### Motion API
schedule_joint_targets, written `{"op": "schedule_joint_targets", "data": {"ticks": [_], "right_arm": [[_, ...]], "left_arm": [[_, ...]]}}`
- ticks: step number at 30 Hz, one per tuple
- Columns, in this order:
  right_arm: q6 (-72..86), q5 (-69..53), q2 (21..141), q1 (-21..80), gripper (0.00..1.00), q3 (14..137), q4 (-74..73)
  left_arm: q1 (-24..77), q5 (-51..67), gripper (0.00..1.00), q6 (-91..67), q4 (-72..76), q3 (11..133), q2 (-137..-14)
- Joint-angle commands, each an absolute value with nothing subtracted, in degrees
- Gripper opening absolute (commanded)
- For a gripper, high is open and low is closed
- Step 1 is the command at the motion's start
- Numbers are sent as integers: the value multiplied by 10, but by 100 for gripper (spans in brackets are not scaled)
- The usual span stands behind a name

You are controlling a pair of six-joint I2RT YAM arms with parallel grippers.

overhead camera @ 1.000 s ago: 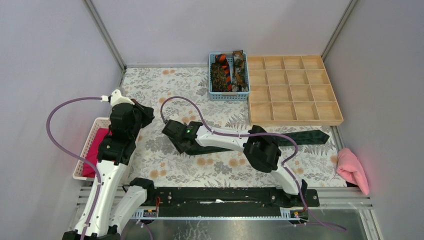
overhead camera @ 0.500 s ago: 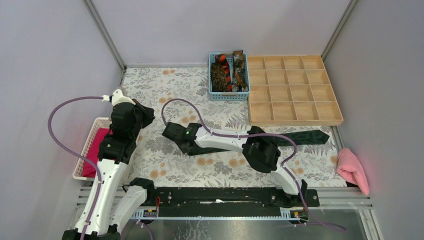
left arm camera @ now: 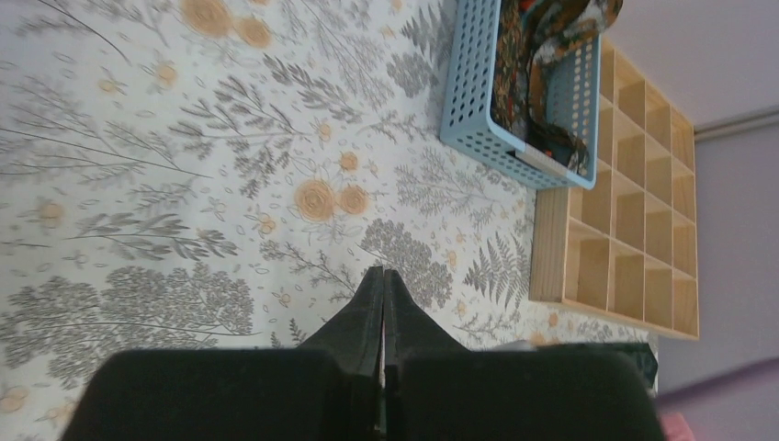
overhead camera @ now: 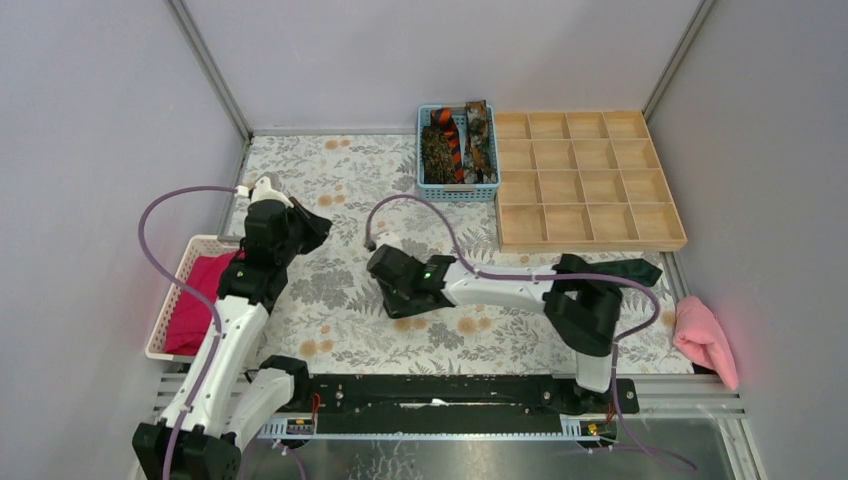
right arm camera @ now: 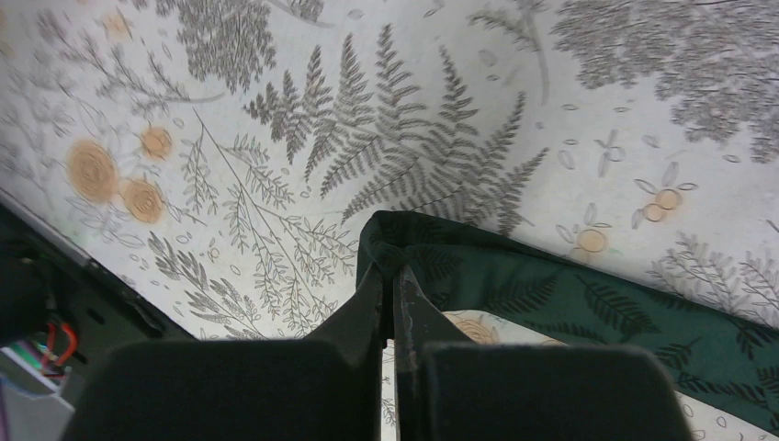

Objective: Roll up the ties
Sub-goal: Roll the tie at the center of the board.

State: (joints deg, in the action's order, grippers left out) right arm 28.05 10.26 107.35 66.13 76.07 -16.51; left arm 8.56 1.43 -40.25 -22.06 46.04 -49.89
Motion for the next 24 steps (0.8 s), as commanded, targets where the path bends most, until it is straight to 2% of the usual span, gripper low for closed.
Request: {"op": "schedule_joint_targets", "data": {"ticks": [1, 5, 13, 24], "right_arm": [[331, 35, 985, 617, 0, 673, -31], [352, 1, 953, 587, 0, 612, 19], [360, 22, 909, 577, 0, 547, 4], [346, 96, 886, 565, 0, 501, -40]], "left_arm": [[95, 64, 0, -412, -119, 434, -527], [152, 48, 0, -397, -79, 436, -557], [325, 2, 0, -377, 12, 444, -659], [342, 2, 0, -359, 33, 417, -703]]}}
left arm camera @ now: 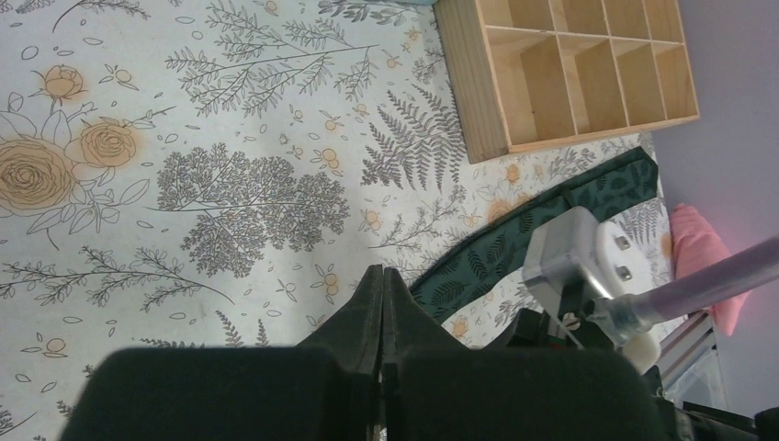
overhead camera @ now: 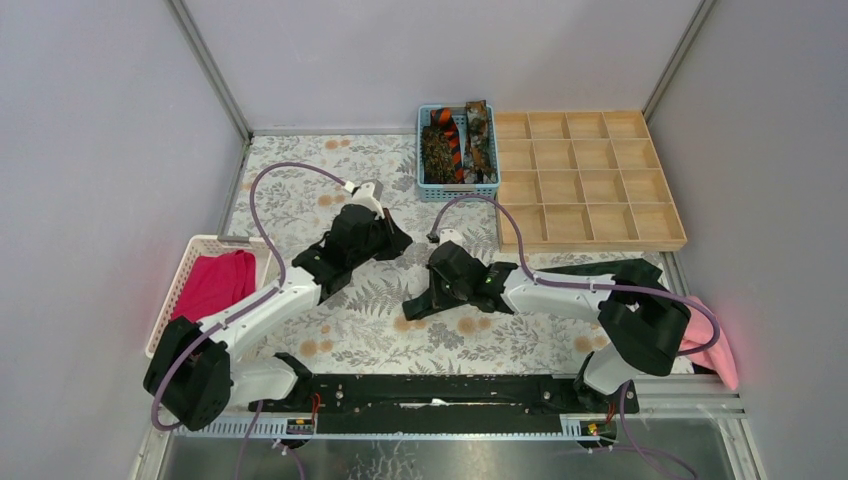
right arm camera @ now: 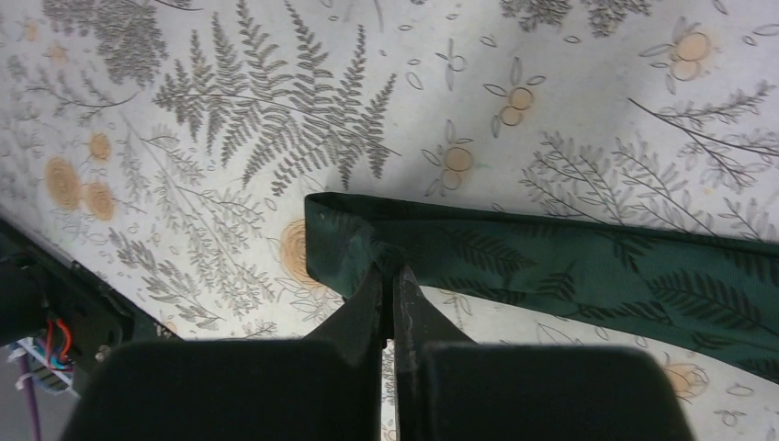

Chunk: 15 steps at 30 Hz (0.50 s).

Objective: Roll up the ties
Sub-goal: Roll the tie at the center of the board.

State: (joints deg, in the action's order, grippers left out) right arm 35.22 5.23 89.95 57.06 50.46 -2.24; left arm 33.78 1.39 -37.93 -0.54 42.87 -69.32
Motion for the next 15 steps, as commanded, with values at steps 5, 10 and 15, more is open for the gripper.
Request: {"op": "schedule_joint_targets", "data": {"ticks": [5, 10, 15], "right_arm": [[344, 124, 895, 563, 0, 501, -59], [330, 164, 893, 561, 0, 499, -83], [314, 193, 886, 546, 0, 494, -108]], "left_arm": [[344, 2, 0, -348, 31, 413, -713], [352, 8, 0, -338, 36, 417, -728], [379, 10, 0, -316, 37, 438, -776]]}}
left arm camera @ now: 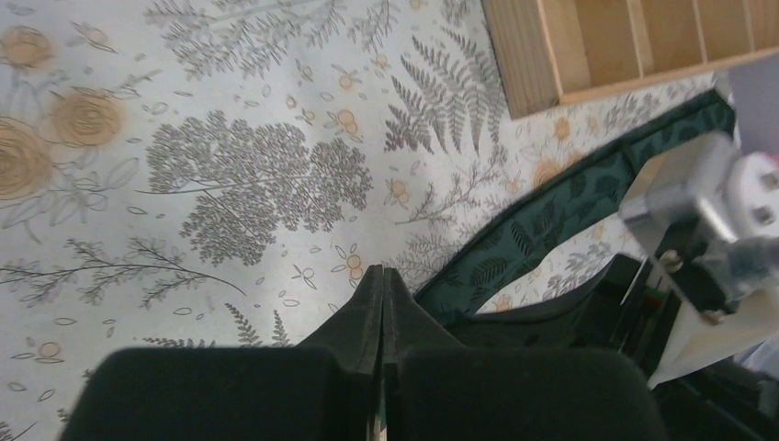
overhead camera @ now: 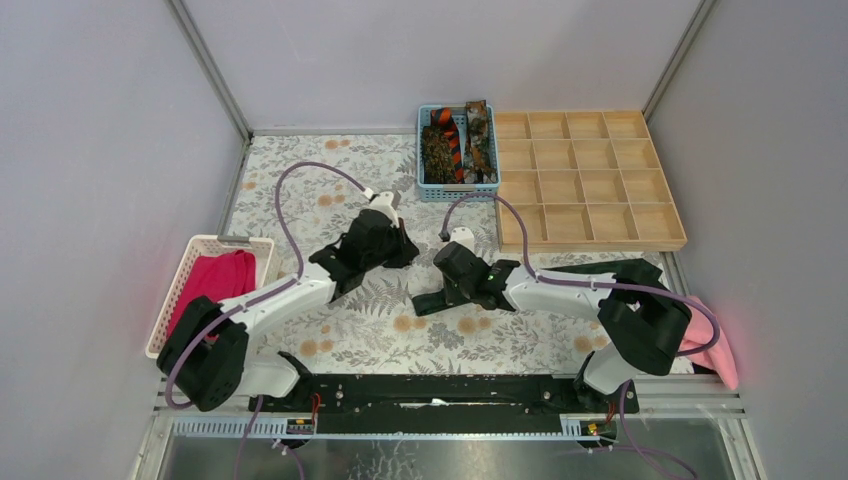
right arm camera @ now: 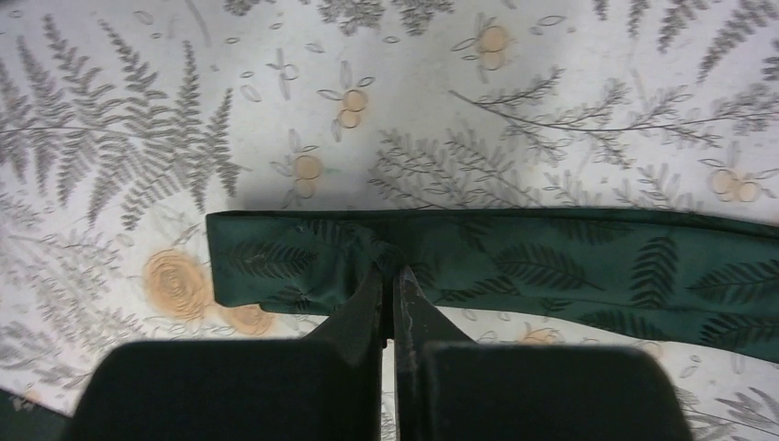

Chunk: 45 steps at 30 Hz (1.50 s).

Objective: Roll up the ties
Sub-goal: Roll the tie at the center of the board.

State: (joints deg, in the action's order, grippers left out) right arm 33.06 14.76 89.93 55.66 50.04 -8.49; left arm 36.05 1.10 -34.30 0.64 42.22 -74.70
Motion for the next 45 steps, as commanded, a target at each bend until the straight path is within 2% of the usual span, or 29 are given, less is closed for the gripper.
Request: {"op": "schedule_joint_targets", "data": {"ticks": [1, 3, 7, 9, 13, 14, 16, 19, 22, 26, 28, 32, 36, 45], "right_arm": [[311, 192, 889, 545, 0, 493, -108], [310, 192, 896, 543, 4, 493, -108], [303, 194, 915, 542, 27, 497, -106], [301, 196, 928, 542, 34, 503, -112], [299, 194, 947, 542, 36, 514, -120], [299, 193, 949, 542, 40, 516, -120], [298, 197, 946, 542, 41, 523, -128], [290, 203, 922, 542, 48, 526, -133], [280, 203, 888, 542, 50, 529, -134], [276, 198, 836, 542, 50, 522, -139], [277, 190, 816, 542, 46, 516, -146], [283, 147, 793, 543, 16, 488, -150], [299, 111, 787, 550, 0, 448, -132], [317, 74, 826, 599, 0, 411, -75]], "left_arm": [[381, 10, 0, -314, 42, 438, -787], [384, 9, 0, -312, 51, 434, -804], [387, 5, 0, -312, 61, 427, -830], [387, 2, 0, -314, 62, 426, -840], [387, 2, 0, -313, 62, 430, -853], [387, 2, 0, -313, 61, 432, -855], [388, 2, 0, -314, 58, 436, -861], [388, 2, 0, -314, 55, 444, -872], [388, 2, 0, -314, 53, 453, -884], [388, 12, 0, -314, 51, 467, -906], [388, 17, 0, -312, 52, 477, -920], [388, 33, 0, -290, 37, 531, -970], [387, 36, 0, -280, 23, 554, -1015], [386, 64, 0, -296, 32, 541, -1060]]}}
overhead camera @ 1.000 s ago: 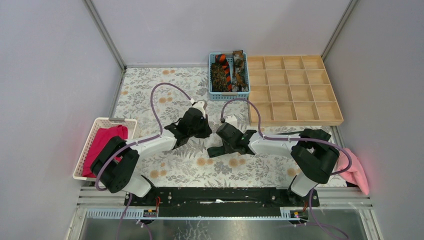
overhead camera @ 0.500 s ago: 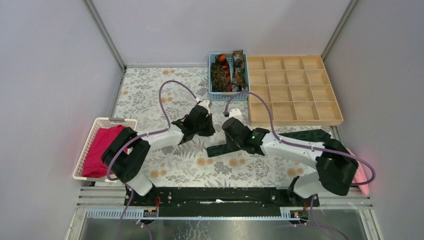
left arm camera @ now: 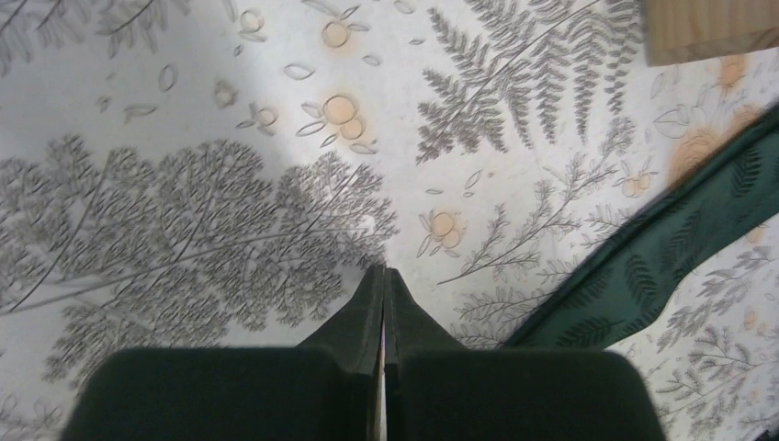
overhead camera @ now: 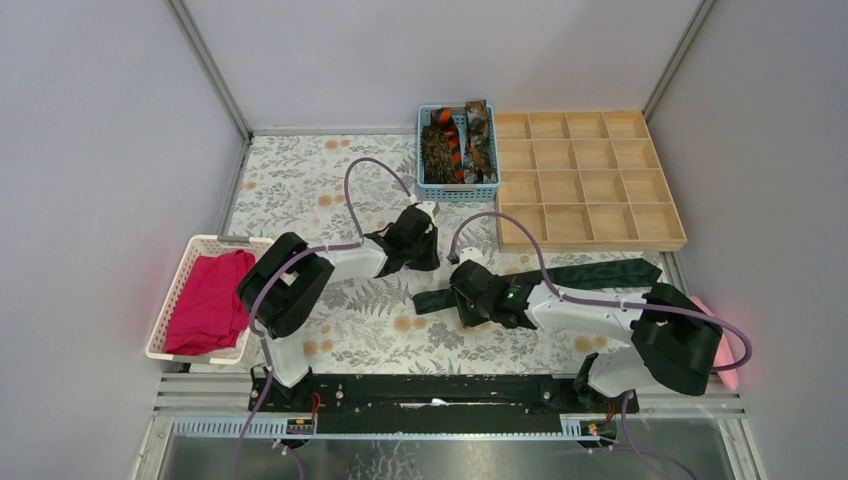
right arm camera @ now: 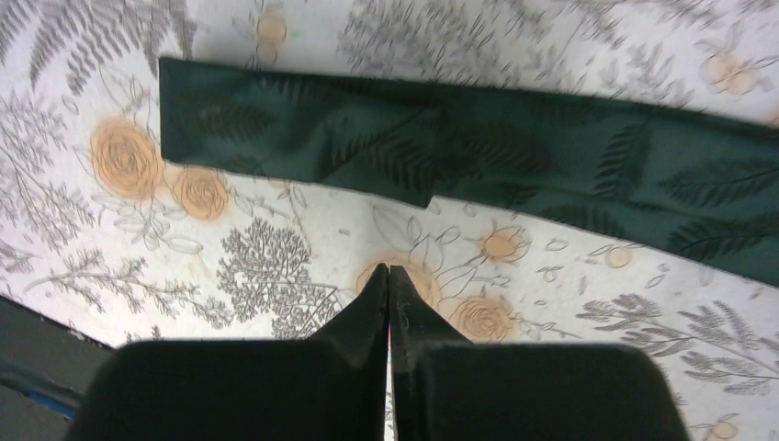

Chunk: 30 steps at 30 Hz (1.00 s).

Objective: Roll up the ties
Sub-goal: Roll the tie at the center of the board.

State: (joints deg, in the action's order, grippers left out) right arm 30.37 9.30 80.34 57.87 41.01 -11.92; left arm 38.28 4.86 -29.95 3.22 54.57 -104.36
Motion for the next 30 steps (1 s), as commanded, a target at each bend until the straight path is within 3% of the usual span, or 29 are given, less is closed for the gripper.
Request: {"op": "schedule_joint_targets", "data": {"ticks": [1, 16, 30], "right_arm": [[318, 75, 834, 603, 0, 410, -69], [319, 158, 952, 608, 0, 454, -23], [286, 180, 985, 609, 0, 512, -61]], "left_arm": [[386, 62, 0, -296, 31, 539, -1061], [387, 56, 0, -298, 4, 447, -992], [386, 34, 0, -289, -41, 478, -987]]}}
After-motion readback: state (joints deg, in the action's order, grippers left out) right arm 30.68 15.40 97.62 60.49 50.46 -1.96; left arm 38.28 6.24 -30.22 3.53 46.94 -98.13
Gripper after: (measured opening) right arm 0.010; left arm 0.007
